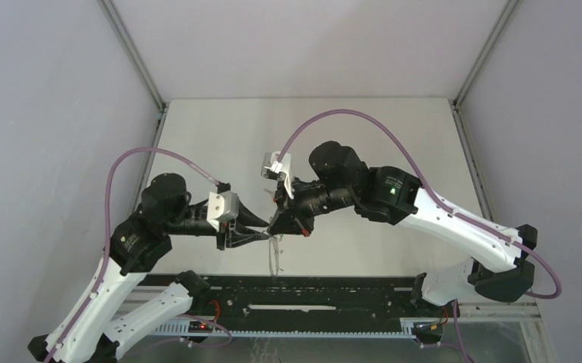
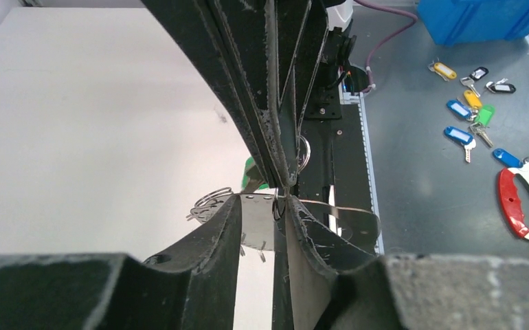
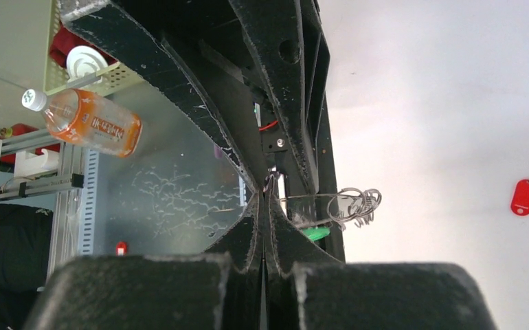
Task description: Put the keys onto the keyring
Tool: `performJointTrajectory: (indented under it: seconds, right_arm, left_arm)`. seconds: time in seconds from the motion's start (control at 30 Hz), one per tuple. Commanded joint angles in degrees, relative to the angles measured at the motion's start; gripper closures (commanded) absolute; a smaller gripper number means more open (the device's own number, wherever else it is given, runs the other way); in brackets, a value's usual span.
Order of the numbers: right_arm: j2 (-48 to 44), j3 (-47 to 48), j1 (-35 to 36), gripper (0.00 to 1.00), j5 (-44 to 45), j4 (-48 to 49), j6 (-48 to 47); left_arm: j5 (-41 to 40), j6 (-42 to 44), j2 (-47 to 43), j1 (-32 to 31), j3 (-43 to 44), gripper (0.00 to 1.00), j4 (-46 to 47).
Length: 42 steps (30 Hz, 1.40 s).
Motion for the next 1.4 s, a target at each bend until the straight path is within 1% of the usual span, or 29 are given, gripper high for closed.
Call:
performJointTrajectory:
  seconds: [0.0, 0.1, 0.17, 0.43, 0.6, 0.63, 0.7, 0.77, 0.83, 0.87, 0.93, 1.0, 1.07, 1.2, 1.37]
  right_arm:
    - [0.5, 3.8, 0.8, 1.0, 0.7, -1.4, -1.5]
    - [1.3, 4.5, 1.0, 1.0, 1.2, -2.4, -1.7]
    - [1.8, 4.8, 1.0, 1.0, 1.3, -3.0, -1.8]
    - [3.4, 7.4, 1.5, 1.0, 0.7, -4.8, -2.8]
    - [3.8, 8.2, 1.5, 1.0, 1.0, -4.1, -1.7]
    - [3.2, 7.9, 1.0, 0.96, 1.0, -3.4, -0.8]
    - [1.0, 5.5, -0.4, 0.8, 0.1, -0.2, 1.6]
    - [-2.7, 0.2, -2.6, 0.53, -1.1, 5.4, 5.1]
    - [-7.0, -5.2, -5.3, 0.47, -3.2, 12.8, 9.0]
    - [-8.9, -8.0, -6.7, 0.45, -4.2, 15.9, 11.3]
    - [-12.4, -12.6, -9.3, 0.44, -6.9, 20.7, 15.9]
    - [-14.4, -15.2, -11.0, 0.44, -8.1, 22.2, 18.4]
    - [-15.2, -16.7, -11.5, 0.44, -8.8, 22.8, 20.1]
    - [-15.4, -18.8, -11.7, 0.45, -12.1, 27.8, 24.7]
    - [-14.3, -20.2, -12.4, 0.45, -16.7, 33.7, 29.1]
  left_arm:
    - [1.8, 2.3, 0.5, -0.6, 2.9, 0.67, -0.8]
    - [2.3, 2.2, 0.3, -0.6, 3.0, 0.68, -1.0]
    - [2.5, 2.6, 0.2, -0.6, 3.0, 0.71, -1.3]
    - [1.6, 6.4, 0.3, -1.4, 3.0, 0.99, -4.0]
    - [0.4, 8.0, 0.5, -1.7, 3.3, 1.0, -4.9]
    - [0.3, 8.0, 0.4, -1.7, 3.3, 1.0, -5.1]
    - [0.1, 7.7, -0.1, -1.7, 3.1, 1.0, -4.4]
    - [-0.5, 5.1, -1.1, -1.7, 2.0, 1.0, -1.7]
    - [-1.4, 1.1, -3.0, -1.6, 0.3, 1.0, 3.3]
    - [-1.8, -0.8, -3.9, -1.7, -0.5, 1.0, 5.9]
    - [-3.0, -4.2, -5.5, -1.7, -2.0, 1.0, 10.8]
    - [-4.6, -7.3, -6.1, -1.7, -2.6, 1.0, 13.6]
    - [-5.2, -9.7, -6.4, -1.7, -3.2, 1.0, 15.8]
    - [-5.7, -13.8, -6.3, -1.7, -4.2, 1.0, 19.6]
    - [-6.2, -14.3, -5.7, -1.7, -4.0, 1.0, 20.8]
